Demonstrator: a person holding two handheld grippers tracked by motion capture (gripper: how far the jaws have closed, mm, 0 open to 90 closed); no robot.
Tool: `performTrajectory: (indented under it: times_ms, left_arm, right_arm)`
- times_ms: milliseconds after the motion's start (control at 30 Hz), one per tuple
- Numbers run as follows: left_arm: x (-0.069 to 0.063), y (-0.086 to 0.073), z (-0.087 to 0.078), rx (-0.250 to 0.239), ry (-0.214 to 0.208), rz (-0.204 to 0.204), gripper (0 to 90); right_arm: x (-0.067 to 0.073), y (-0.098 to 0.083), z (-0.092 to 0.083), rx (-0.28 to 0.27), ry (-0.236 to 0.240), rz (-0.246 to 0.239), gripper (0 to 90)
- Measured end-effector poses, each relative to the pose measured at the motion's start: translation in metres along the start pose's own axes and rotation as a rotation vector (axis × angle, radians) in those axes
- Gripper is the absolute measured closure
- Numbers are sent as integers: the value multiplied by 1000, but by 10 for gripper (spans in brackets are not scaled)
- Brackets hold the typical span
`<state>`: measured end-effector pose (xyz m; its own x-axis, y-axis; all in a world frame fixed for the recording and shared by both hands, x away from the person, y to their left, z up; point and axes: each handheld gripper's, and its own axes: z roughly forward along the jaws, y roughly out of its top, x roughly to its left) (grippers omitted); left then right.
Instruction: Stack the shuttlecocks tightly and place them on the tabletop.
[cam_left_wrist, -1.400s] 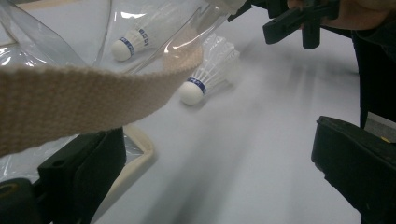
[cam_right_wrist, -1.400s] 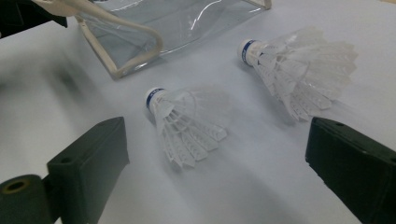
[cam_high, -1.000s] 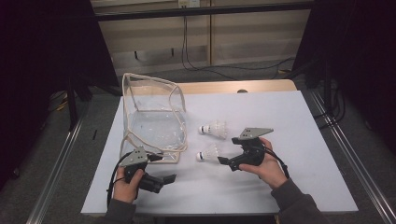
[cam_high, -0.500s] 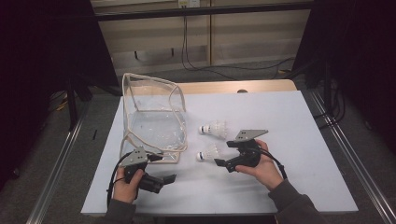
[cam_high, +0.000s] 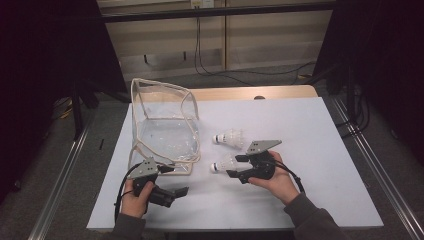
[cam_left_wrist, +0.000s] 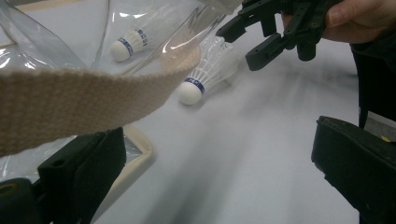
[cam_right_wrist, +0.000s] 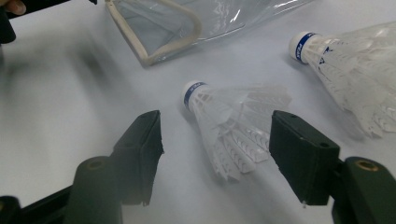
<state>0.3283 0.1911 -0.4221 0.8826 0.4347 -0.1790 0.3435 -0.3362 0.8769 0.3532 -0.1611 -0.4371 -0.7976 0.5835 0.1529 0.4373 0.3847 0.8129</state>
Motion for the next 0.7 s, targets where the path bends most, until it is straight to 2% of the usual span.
performTrajectory:
  times_ms: [300,700]
  left_arm:
    - [0,0,0,-2,-1,-2,32]
    - [0,0,0,-2,-1,-3,32]
  right_arm:
    - [1,1,6,13,-5,-8,459]
    - [1,2,13,23,2,-9,551]
